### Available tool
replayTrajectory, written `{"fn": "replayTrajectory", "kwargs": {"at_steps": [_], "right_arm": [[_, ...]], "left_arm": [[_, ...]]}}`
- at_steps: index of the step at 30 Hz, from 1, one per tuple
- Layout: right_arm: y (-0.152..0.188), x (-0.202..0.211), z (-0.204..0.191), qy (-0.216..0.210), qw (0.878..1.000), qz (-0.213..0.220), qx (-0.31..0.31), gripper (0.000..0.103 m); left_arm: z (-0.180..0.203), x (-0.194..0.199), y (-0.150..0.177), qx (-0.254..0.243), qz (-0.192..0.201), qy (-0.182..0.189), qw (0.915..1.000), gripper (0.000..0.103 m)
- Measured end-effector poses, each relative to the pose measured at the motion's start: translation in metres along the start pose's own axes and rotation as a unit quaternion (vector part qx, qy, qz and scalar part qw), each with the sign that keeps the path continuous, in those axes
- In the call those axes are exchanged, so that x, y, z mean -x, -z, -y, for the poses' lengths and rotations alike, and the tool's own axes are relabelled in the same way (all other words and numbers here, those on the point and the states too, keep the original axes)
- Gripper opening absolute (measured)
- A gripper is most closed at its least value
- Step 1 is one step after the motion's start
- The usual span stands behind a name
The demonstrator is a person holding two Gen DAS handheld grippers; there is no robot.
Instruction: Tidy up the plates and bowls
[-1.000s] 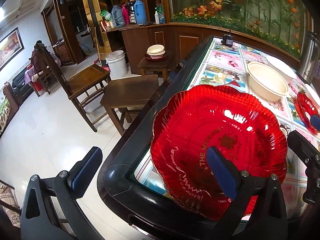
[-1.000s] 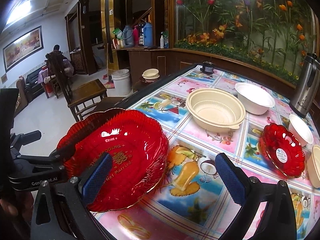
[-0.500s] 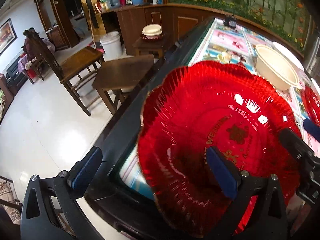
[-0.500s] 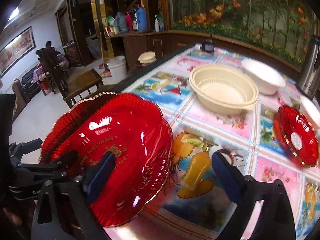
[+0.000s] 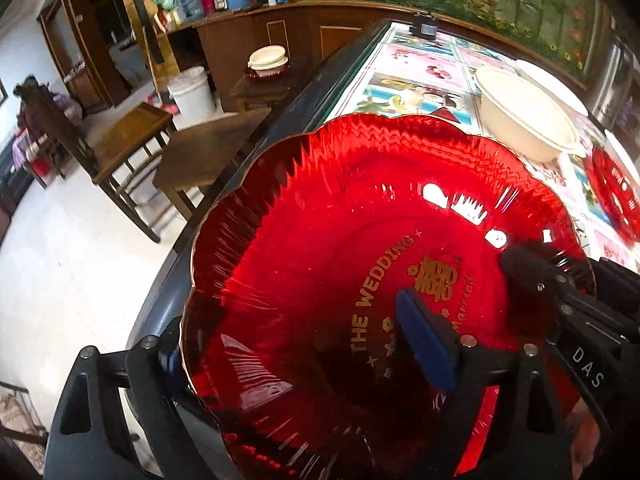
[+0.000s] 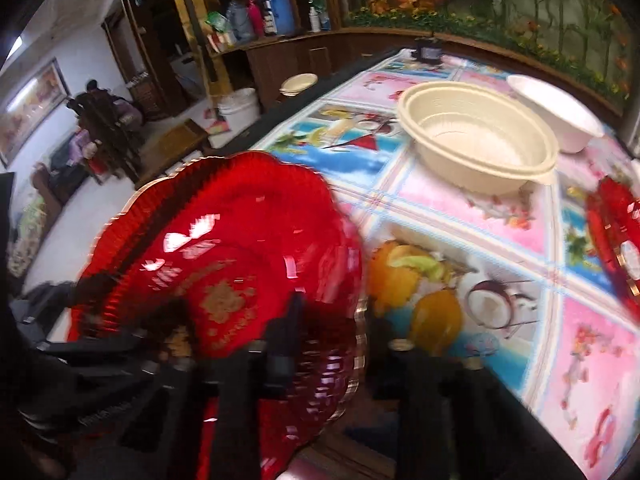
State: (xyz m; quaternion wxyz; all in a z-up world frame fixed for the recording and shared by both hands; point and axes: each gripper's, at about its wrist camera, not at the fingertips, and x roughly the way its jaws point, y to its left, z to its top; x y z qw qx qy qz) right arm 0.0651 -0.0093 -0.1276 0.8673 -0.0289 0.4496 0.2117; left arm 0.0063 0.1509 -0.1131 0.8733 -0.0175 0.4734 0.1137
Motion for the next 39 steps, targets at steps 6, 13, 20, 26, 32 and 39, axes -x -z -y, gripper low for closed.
{"fn": "replayTrajectory", "kwargs": {"at_steps": [6, 13, 20, 26, 32, 39], "right_arm": [[0.001, 0.007, 0.021, -0.012, 0.999, -0.001, -0.041, 0.016], [0.012, 0.021, 0.046, 0.01, 0.998, 0.004, -0.067, 0.016], [0.016, 0.032, 0.056, -0.008, 0.997, -0.014, -0.073, 0.025], [0.021, 0.074, 0.069, -0.011, 0.997, 0.047, -0.064, 0.046], [0.038, 0.136, 0.141, 0.041, 0.983, 0.131, -0.124, 0.066], [0.061, 0.161, 0.253, 0.063, 0.953, 0.144, -0.258, 0.067]], "left_arm": [[0.007, 0.004, -0.002, -0.008, 0.006, 0.003, 0.9999, 0.078], [0.037, 0.011, -0.002, -0.038, 0.009, 0.013, 0.9992, 0.077], [0.038, 0.018, 0.005, -0.04, -0.002, 0.008, 0.9992, 0.077], [0.023, 0.062, -0.002, -0.024, 0.043, -0.031, 0.9983, 0.077], [0.061, 0.114, -0.022, -0.041, 0.106, 0.03, 0.9931, 0.083], [0.185, 0.106, -0.052, -0.102, 0.048, 0.121, 0.9862, 0.083]]}}
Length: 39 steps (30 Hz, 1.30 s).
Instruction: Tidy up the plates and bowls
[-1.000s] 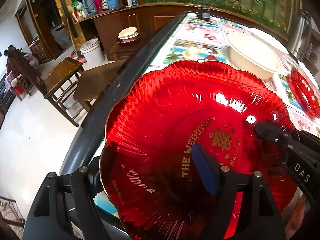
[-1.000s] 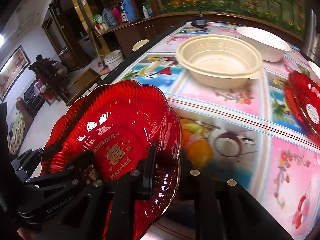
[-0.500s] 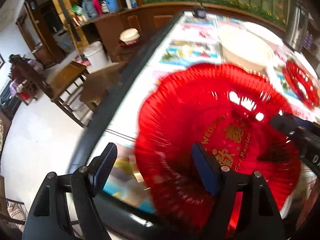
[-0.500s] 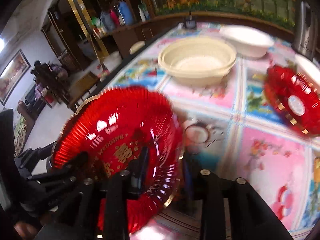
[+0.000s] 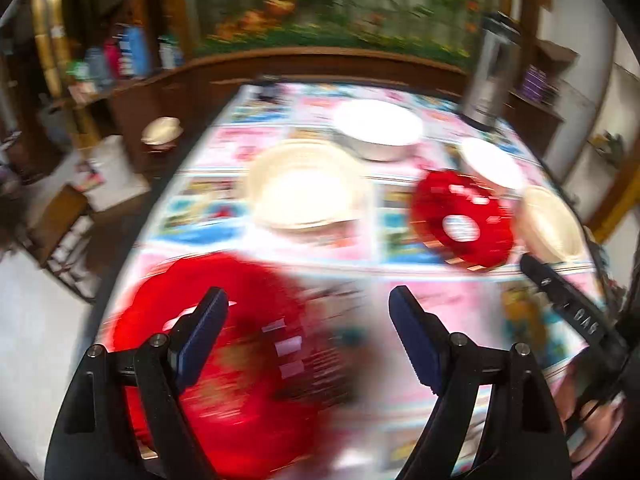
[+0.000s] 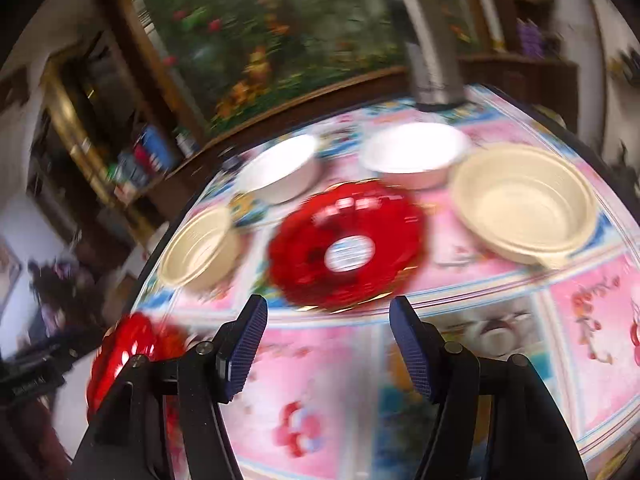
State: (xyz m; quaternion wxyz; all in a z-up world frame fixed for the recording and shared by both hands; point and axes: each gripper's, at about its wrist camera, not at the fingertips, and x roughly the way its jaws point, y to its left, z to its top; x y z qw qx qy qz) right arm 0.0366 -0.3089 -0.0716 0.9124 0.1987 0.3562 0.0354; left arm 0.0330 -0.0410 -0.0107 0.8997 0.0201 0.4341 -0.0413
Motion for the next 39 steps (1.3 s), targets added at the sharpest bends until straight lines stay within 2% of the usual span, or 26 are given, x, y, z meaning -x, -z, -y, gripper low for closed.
{"fn": "replayTrajectory", "kwargs": {"at_steps": [3, 8, 12, 14, 19, 23, 24, 26, 29, 30, 31, 33, 34, 39], "right_arm": [[-0.013, -0.01, 0.025, -0.008, 0.999, -0.01, -0.038, 0.067], [-0.024, -0.032, 0.051, -0.02, 0.996, -0.029, -0.085, 0.067], [-0.029, -0.058, 0.065, -0.012, 0.991, -0.046, -0.123, 0.065], [-0.031, -0.068, 0.071, -0.022, 0.988, -0.053, -0.141, 0.063], [-0.036, -0.081, 0.076, -0.022, 0.984, -0.061, -0.165, 0.056], [-0.04, -0.088, 0.074, -0.024, 0.985, -0.063, -0.16, 0.053], [-0.04, -0.09, 0.073, -0.025, 0.985, -0.064, -0.158, 0.052], [-0.041, -0.095, 0.072, -0.032, 0.984, -0.071, -0.158, 0.037], [-0.04, -0.1, 0.072, -0.025, 0.985, -0.077, -0.154, 0.017], [-0.04, -0.102, 0.072, -0.02, 0.985, -0.078, -0.152, 0.014], [-0.04, -0.103, 0.072, -0.017, 0.985, -0.078, -0.153, 0.01], [-0.039, -0.103, 0.074, -0.022, 0.984, -0.078, -0.158, 0.01], [-0.038, -0.103, 0.074, -0.022, 0.984, -0.077, -0.156, 0.01], [-0.029, -0.092, 0.068, -0.014, 0.987, -0.076, -0.141, 0.01]], "left_arm": [[0.041, -0.033, -0.027, -0.009, -0.028, 0.011, 0.9995, 0.083], [0.073, -0.082, -0.047, -0.003, -0.07, -0.006, 0.9976, 0.083], [0.077, -0.114, -0.054, 0.019, -0.11, 0.009, 0.9937, 0.083], [0.078, -0.128, -0.058, 0.031, -0.126, 0.016, 0.9914, 0.083], [0.087, -0.148, -0.064, 0.043, -0.137, 0.024, 0.9894, 0.083], [0.09, -0.162, -0.062, 0.037, -0.144, 0.013, 0.9888, 0.082], [0.09, -0.164, -0.061, 0.037, -0.145, 0.016, 0.9886, 0.079], [0.094, -0.165, -0.06, 0.023, -0.137, 0.011, 0.9902, 0.074], [0.096, -0.159, -0.058, 0.013, -0.127, 0.022, 0.9916, 0.055], [0.097, -0.157, -0.057, 0.01, -0.124, 0.027, 0.9918, 0.047], [0.097, -0.156, -0.058, 0.007, -0.123, 0.03, 0.992, 0.043], [0.098, -0.154, -0.057, 0.002, -0.118, 0.033, 0.9925, 0.03], [0.099, -0.152, -0.056, -0.001, -0.117, 0.034, 0.9926, 0.027], [0.099, -0.142, -0.044, -0.019, -0.107, 0.031, 0.9936, 0.026]]}}
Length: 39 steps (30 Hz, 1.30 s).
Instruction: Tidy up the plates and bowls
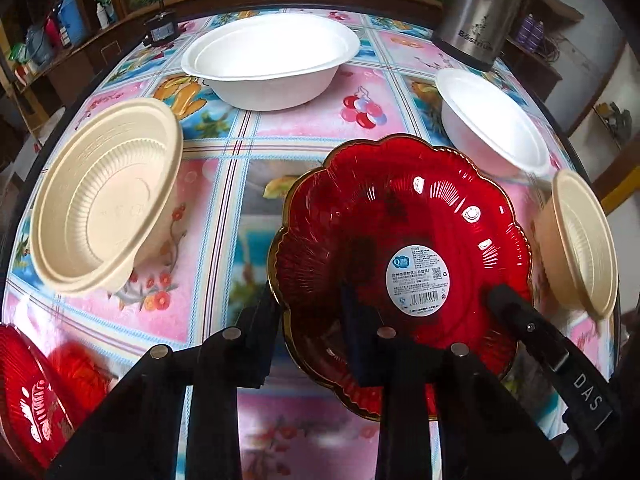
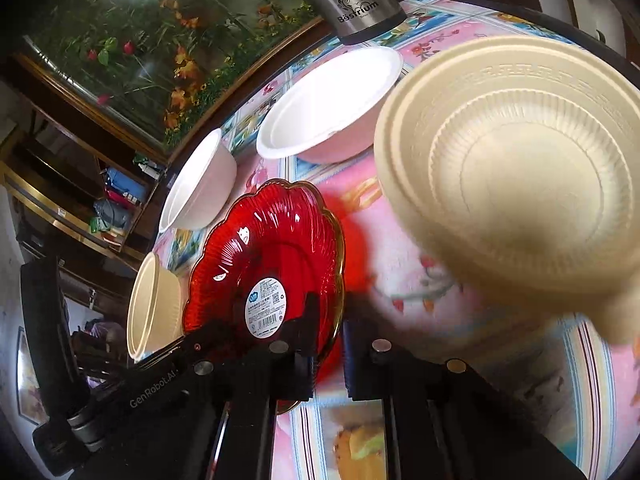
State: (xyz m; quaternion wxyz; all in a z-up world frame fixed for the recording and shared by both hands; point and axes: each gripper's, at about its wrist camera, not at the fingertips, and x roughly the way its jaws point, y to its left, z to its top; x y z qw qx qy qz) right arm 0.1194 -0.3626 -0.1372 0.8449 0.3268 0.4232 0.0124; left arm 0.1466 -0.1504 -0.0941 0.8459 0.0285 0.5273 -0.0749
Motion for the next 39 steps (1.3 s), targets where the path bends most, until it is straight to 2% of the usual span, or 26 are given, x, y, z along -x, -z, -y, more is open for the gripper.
{"fn": "replayTrajectory", "kwargs": {"at_steps": [6, 13, 17, 21, 29, 39], "right_arm": [[0.026, 0.021, 0.0, 0.002, 1.0, 0.001, 0.011, 0.011], [0.049, 0.063, -0.027, -0.012, 0.999, 0.023, 0.047, 0.011], [0.064, 0.074, -0.062, -0.035, 0.996, 0.024, 0.081, 0.011], [0.089, 0.071, -0.11, -0.063, 0.989, 0.011, 0.137, 0.011], [0.148, 0.041, -0.193, -0.075, 0.969, -0.035, 0.234, 0.013], [0.19, 0.009, -0.227, -0.042, 0.952, -0.085, 0.291, 0.017]], "left_arm": [[0.003, 0.024, 0.025, -0.033, 0.017, -0.012, 0.9992, 0.026], [-0.017, 0.078, 0.057, -0.045, 0.071, -0.006, 0.9964, 0.026], [-0.056, 0.107, 0.073, -0.016, 0.091, -0.007, 0.9957, 0.026], [-0.111, 0.132, 0.093, 0.032, 0.105, -0.02, 0.9938, 0.026], [-0.187, 0.135, 0.133, 0.1, 0.093, -0.056, 0.989, 0.026], [-0.229, 0.114, 0.154, 0.139, 0.053, -0.064, 0.9868, 0.026]]}}
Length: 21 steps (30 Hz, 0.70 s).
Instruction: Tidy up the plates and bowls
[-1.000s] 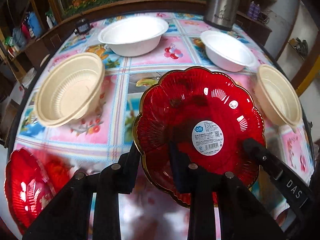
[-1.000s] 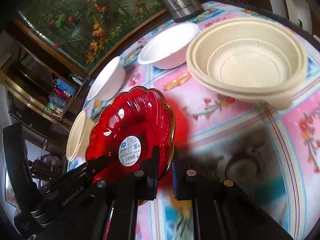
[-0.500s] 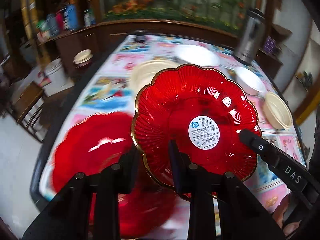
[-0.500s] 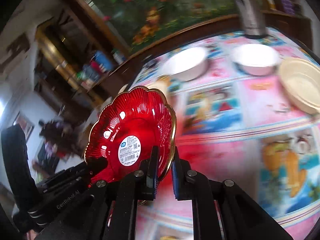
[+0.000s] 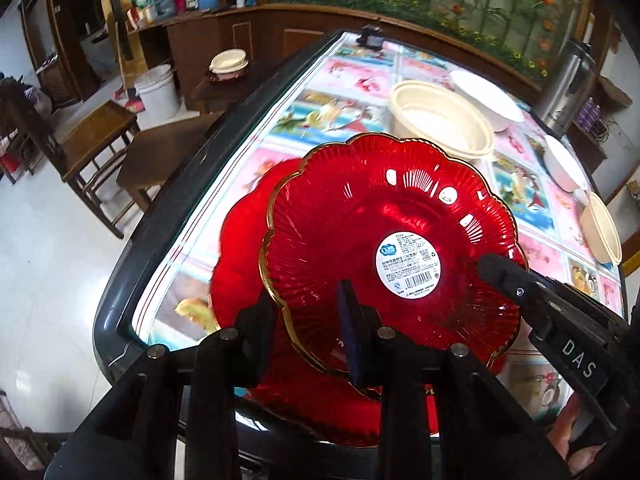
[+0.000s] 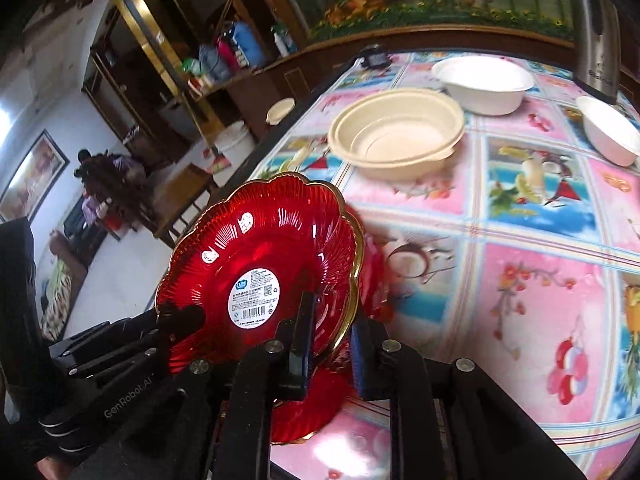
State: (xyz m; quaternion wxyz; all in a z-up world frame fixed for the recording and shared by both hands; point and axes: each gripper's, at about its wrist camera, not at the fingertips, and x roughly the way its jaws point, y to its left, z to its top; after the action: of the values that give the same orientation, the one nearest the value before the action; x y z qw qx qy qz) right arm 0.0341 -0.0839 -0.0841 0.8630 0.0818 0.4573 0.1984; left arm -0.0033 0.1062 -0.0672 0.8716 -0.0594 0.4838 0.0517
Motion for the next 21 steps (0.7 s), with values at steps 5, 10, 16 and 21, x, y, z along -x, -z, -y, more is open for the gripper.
{"fn": "replayTrajectory", "kwargs": {"at_steps": [5, 10, 16, 21], "right_arm": [[0.0, -0.013, -0.012, 0.013, 1.0, -0.013, 0.019, 0.019], [-0.005, -0.01, -0.016, 0.029, 0.998, -0.023, 0.041, 0.029], [-0.019, 0.025, 0.008, 0.029, 0.998, 0.034, 0.044, 0.049], [-0.028, 0.045, 0.058, 0.041, 0.993, 0.107, -0.008, 0.062]], "left_arm": [[-0.01, -0.005, 0.003, 0.01, -0.013, -0.003, 0.9999, 0.029], [-0.019, 0.001, 0.001, 0.019, -0.019, 0.01, 0.9996, 0.029], [-0.027, 0.035, -0.008, 0.013, 0.046, -0.027, 0.9985, 0.061], [-0.017, 0.036, -0.012, 0.006, 0.055, -0.027, 0.9981, 0.069]]}}
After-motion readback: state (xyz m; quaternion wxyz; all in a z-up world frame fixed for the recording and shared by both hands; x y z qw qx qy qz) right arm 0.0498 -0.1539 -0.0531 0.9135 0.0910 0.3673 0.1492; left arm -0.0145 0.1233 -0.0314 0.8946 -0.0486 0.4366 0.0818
